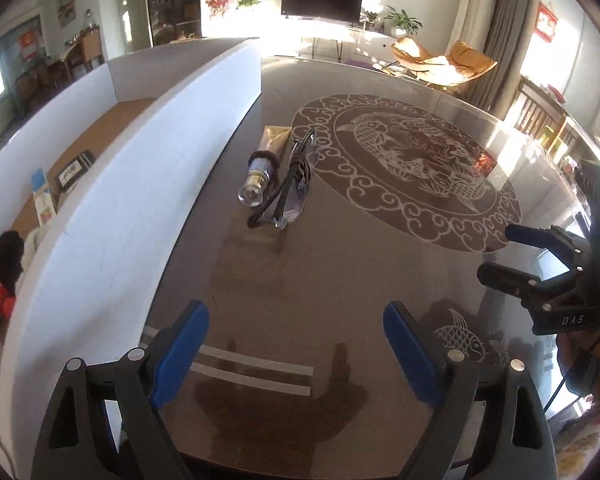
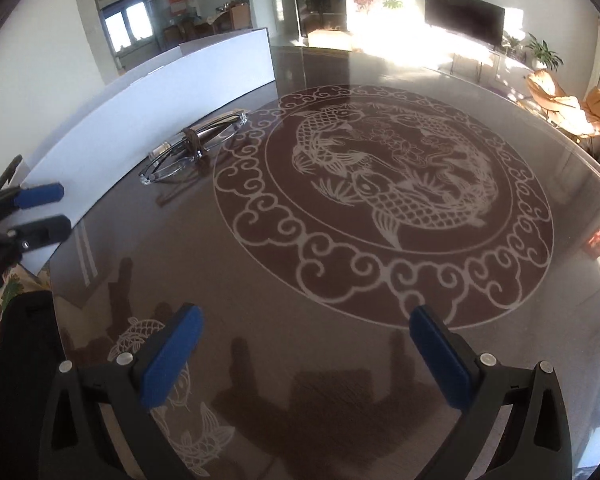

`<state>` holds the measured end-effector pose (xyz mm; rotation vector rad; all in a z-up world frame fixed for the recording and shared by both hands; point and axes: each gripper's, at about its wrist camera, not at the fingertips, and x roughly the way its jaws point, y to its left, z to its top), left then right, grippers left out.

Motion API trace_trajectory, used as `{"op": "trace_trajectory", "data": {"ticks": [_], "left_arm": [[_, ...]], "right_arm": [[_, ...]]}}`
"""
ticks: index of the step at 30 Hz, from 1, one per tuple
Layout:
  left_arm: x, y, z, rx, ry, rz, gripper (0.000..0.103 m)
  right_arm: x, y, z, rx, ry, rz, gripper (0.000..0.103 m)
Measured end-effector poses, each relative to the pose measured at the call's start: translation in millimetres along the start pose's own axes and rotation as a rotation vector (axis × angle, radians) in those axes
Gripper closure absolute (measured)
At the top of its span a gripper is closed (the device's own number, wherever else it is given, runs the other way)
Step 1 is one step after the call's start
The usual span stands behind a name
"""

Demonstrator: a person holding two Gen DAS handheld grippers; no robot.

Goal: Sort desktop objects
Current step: 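Reach the right tool to the glasses on the table and close on them, then lift the glasses with the right tool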

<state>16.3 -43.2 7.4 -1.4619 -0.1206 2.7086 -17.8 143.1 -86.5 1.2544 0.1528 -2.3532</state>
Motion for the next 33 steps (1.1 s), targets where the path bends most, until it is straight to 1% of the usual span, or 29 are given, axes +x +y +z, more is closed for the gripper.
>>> {"op": "trace_trajectory", "data": {"ticks": [2,3,5,7,8,10,11,12,13,14,15,16,18,20,22,23,26,28,31,32,33], "left_arm": [[-7.0,10.1,-8.8,-0.063,-0.017,-0.033,0.014],[-14.9,14.3,-13.5,-0.079,-0.034,-0.028,0.014],[-32.1,24.3,-19.8,-0.091,-0.072,0.006,0.015],[-44.9,31.4,-24.7,-0.104,-0.085,-0.052,0.016],[-50.5,32.0,-27.6,-0.108,-0.092,-0.054,0.016],[-60.5,27.7,-33.2,-0.078,-0.113,-0.002,0.016],[-64.9,24.8,-35.5,-0.057,-0.121,0.013,0.016],[-67.9,22.5,-38.3,-0.041,-0.124,0.015,0.016],[-69.5,20.7,-41.6,-0.031,-0.123,0.007,0.016],[-71.6,20.3,-45.5,-0.024,-0.120,-0.005,0.016],[-71.3,19.1,-48.5,-0.019,-0.117,-0.015,0.016],[-68.3,16.5,-50.3,-0.016,-0.112,-0.021,0.016],[-59.0,9.6,-51.8,-0.005,-0.091,-0.036,0.016],[-48.5,-0.1,-50.0,0.014,-0.066,-0.044,0.016],[-41.1,-12.2,-45.3,0.052,-0.062,-0.033,0.016],[-37.1,-18.1,-41.9,0.078,-0.060,-0.011,0.016],[-21.0,-35.1,-24.6,0.162,-0.058,0.087,0.016],[-6.5,-49.8,-3.8,0.233,-0.077,0.140,0.016],[28.7,-69.2,41.5,0.326,-0.096,0.252,0.016],[42.6,-72.7,57.0,0.333,-0.093,0.282,0.016],[56.7,-72.5,73.8,0.324,-0.090,0.314,0.016]], "right_arm": [[6.2,6.7,18.8,0.025,-0.021,0.038,0.002],[10.6,13.3,31.7,0.033,-0.034,0.060,0.004],[21.4,33.3,59.2,0.030,-0.054,0.106,0.006],[40.7,56.6,89.3,0.012,-0.059,0.134,0.006],[53.0,68.0,103.3,0.008,-0.052,0.136,0.006],[77.8,83.1,124.9,0.043,-0.037,0.139,0.006],[89.1,87.9,132.8,0.066,-0.024,0.146,0.011],[99.6,91.7,136.6,0.075,-0.003,0.147,0.028],[108.6,95.5,138.2,0.064,0.026,0.143,0.040],[113.7,98.6,137.3,0.040,0.045,0.132,0.061],[112.8,100.1,134.3,0.010,0.041,0.106,0.077],[108.6,100.4,130.0,-0.025,0.030,0.081,0.082],[96.1,93.4,118.5,-0.055,0.017,0.071,0.089],[81.0,80.0,104.0,-0.069,0.017,0.047,0.090],[62.5,60.2,84.2,-0.075,0.009,0.013,0.090],[52.9,46.6,72.5,-0.062,0.009,-0.009,0.090],[20.4,-0.3,34.6,-0.013,-0.007,-0.093,0.090],[0.9,-29.0,12.1,0.014,-0.016,-0.140,0.089],[-23.4,-53.3,-13.8,0.063,-0.045,-0.158,0.087],[-30.4,-58.7,-21.4,0.078,-0.059,-0.150,0.084],[-38.5,-62.4,-28.7,0.092,-0.077,-0.143,0.077]]}}
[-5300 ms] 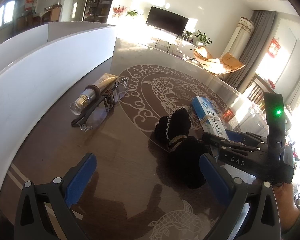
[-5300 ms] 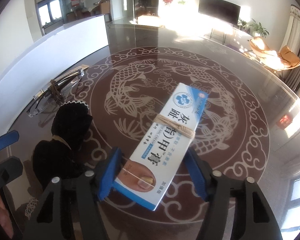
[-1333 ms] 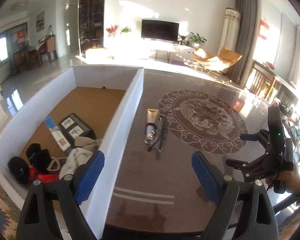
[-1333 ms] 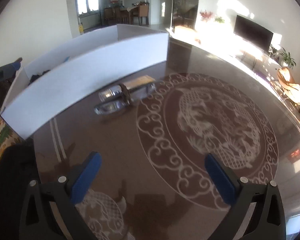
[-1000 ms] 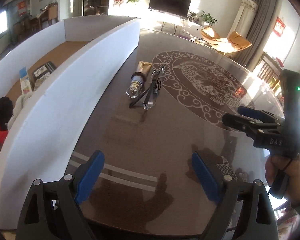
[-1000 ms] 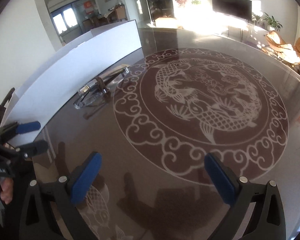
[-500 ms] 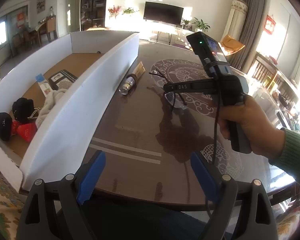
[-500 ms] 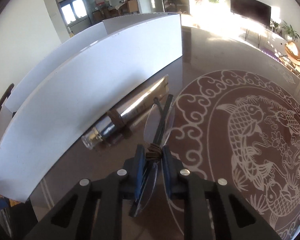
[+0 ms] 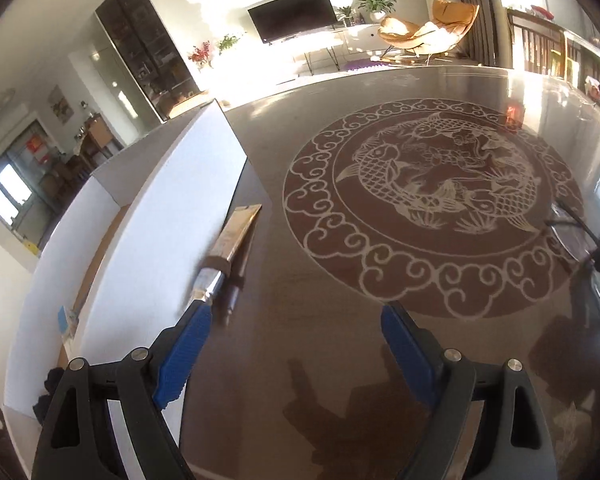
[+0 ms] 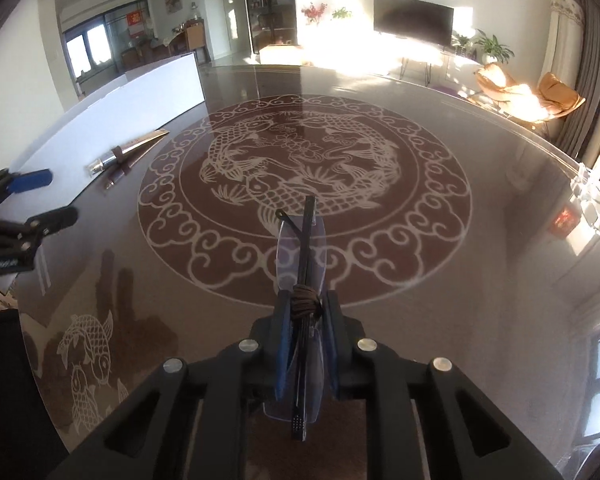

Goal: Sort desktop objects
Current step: 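Lift the glasses with the right tool, then close the left tool on the gold cosmetic tube while the right tool holds the glasses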

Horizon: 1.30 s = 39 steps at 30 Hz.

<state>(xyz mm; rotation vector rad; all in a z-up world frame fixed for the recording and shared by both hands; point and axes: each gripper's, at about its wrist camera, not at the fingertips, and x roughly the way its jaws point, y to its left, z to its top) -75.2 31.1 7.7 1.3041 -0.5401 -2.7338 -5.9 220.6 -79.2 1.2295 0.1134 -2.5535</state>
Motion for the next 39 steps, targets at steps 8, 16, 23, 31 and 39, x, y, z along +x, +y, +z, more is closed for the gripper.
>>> {"op": "trace_trajectory", "data": {"ticks": [8,16,23,31,39], "left_arm": [[82.0,33.0,39.6,-0.255,0.126,0.082,0.016],[98.6,37.0,43.4,-0.307,0.081,0.153,0.005],[97.2,50.4,26.5,-0.403,0.188,-0.159,0.003],[78.5,50.4,3.5,-0.423,0.148,-0.109,0.000],[84.2,49.2,12.1,-0.423,0.104,-0.103,0.018]], "right_arm": [[-17.9,-14.4,-14.6,0.073,-0.086,0.014,0.060],[-15.3,-18.2,-14.9,0.096,-0.074,0.026,0.059],[-14.7,-24.6,-16.9,0.128,-0.069,0.027,0.052],[-15.7,-25.9,-14.4,0.117,-0.080,0.007,0.048],[-8.6,-26.9,-17.6,0.130,-0.050,0.002,0.035]]}}
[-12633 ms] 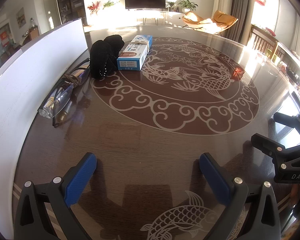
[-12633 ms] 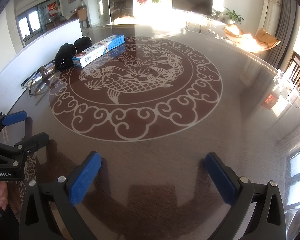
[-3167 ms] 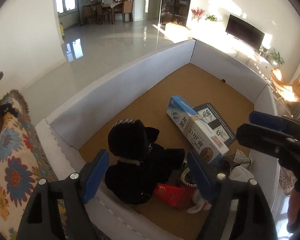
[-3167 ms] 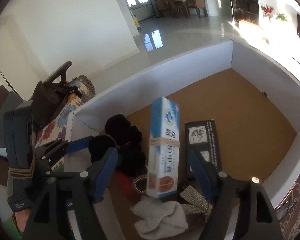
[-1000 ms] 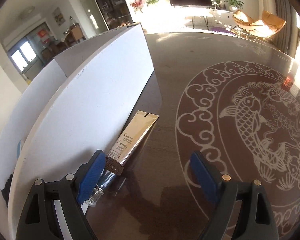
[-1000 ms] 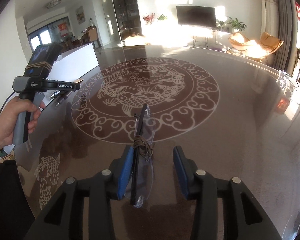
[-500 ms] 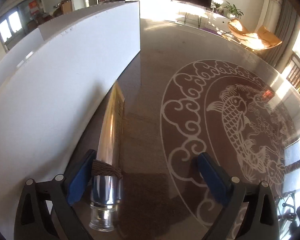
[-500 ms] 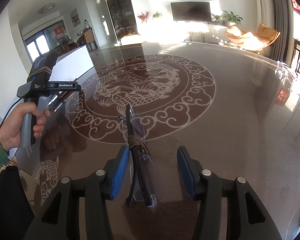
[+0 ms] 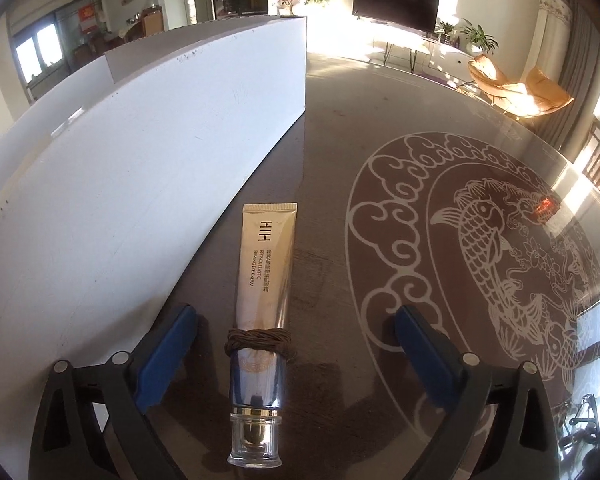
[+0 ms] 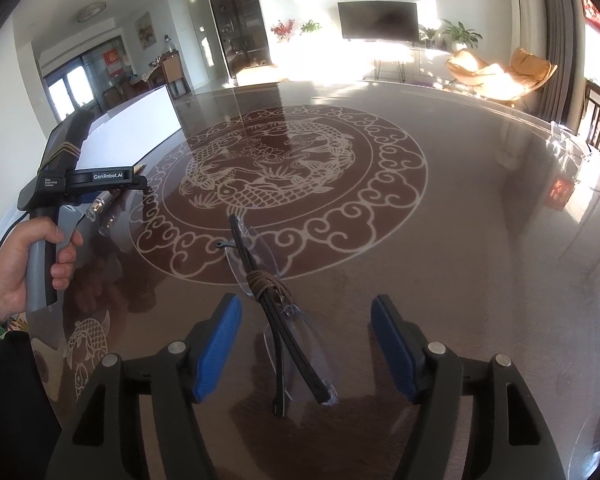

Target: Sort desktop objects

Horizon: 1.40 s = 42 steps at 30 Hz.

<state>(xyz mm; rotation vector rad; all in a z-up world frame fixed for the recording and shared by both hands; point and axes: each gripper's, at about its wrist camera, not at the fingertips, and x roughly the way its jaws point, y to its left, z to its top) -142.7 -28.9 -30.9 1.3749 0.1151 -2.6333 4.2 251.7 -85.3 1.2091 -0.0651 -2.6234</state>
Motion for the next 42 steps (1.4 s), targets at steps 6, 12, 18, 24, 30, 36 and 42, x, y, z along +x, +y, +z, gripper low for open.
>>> {"op": "trace_trajectory", "data": {"ticks": [6,12,18,24,30,36,42], "left_arm": [[-26.3,-9.4,-25.3,0.145,-0.044,-0.072,0.074],[-57.3,-9.1,-68.8,0.150,-0.033,-0.137,0.056],[-66.1,-6.3,-78.5,0.140,-0.059,-0.120,0.003],[-51.6,-13.2,-76.4,0.165,-0.003,-0.122,0.002],[-50.7,-14.4,-77.4,0.161,-0.003,-0.117,0.002],[-50.0,-14.2,-77.5,0.160,-0.002,-0.117,0.001],[-49.8,-14.1,-77.8,0.158,0.002,-0.116,0.000]], "right_arm": [[1.4,-2.4,-0.4,0.014,0.010,0.001,0.035],[-0.7,0.1,-0.4,0.002,0.000,0.003,0.033],[-11.7,11.4,-2.9,-0.055,-0.060,0.008,0.018],[-15.9,32.2,-5.2,-0.155,-0.093,-0.029,0.012],[-10.6,47.8,-8.4,-0.241,-0.078,-0.050,0.012],[-8.8,50.9,-11.1,-0.265,-0.073,-0.066,0.012],[-7.8,48.6,-10.4,-0.255,-0.071,-0.070,0.011]]}}
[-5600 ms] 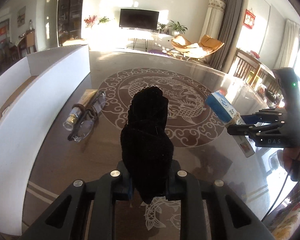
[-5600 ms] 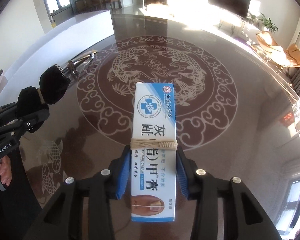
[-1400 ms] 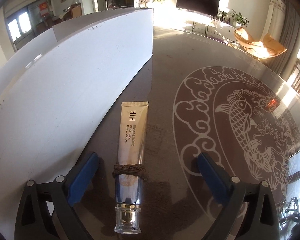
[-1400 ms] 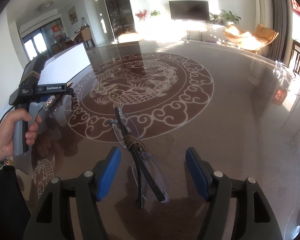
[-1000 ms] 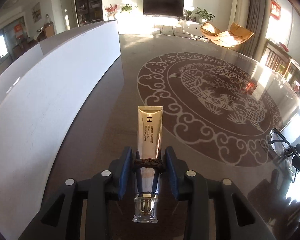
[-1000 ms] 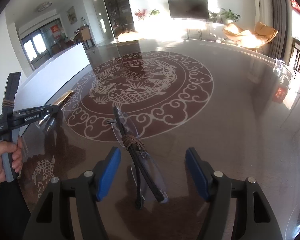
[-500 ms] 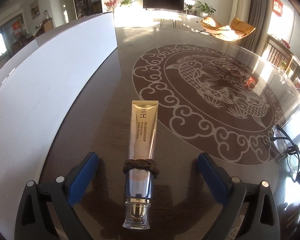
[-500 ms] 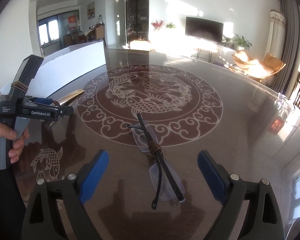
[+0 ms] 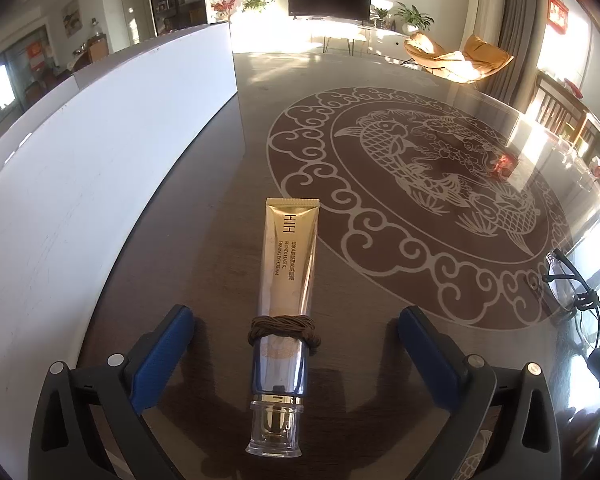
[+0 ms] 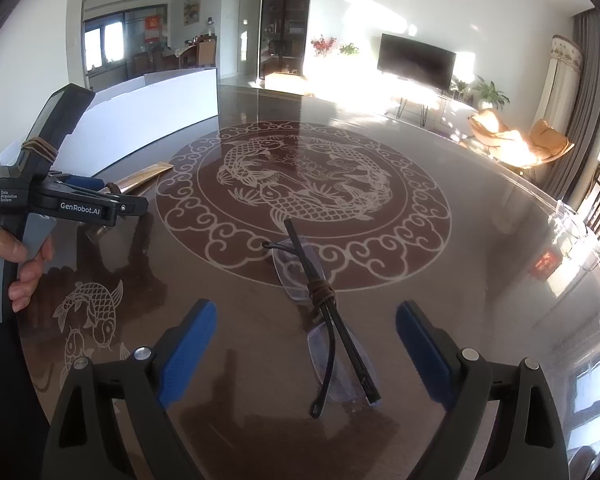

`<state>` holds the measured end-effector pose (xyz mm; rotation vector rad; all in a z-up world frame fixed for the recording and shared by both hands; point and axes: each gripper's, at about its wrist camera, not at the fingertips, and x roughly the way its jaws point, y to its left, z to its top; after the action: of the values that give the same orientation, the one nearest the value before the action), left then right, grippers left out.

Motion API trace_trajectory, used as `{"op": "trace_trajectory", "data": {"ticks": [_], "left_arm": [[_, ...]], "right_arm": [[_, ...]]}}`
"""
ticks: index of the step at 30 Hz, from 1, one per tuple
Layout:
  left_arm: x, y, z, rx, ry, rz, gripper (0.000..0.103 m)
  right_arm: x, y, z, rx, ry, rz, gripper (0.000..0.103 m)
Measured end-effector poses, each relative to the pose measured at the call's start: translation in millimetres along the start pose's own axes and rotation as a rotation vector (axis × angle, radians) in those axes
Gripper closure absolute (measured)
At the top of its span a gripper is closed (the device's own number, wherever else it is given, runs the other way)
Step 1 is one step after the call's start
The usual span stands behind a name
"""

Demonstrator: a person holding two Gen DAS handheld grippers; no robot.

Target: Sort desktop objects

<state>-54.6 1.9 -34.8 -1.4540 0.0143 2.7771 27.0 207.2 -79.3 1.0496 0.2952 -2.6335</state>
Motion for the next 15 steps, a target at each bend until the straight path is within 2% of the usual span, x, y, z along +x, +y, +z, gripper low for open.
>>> {"op": "trace_trajectory", "data": {"ticks": [15], "left_arm": [[-0.2,0.0,-0.1,0.000,0.000,0.000,0.000]], "right_arm": [[-0.1,0.4,-0.1,0.000,-0.002,0.001,0.008]]}}
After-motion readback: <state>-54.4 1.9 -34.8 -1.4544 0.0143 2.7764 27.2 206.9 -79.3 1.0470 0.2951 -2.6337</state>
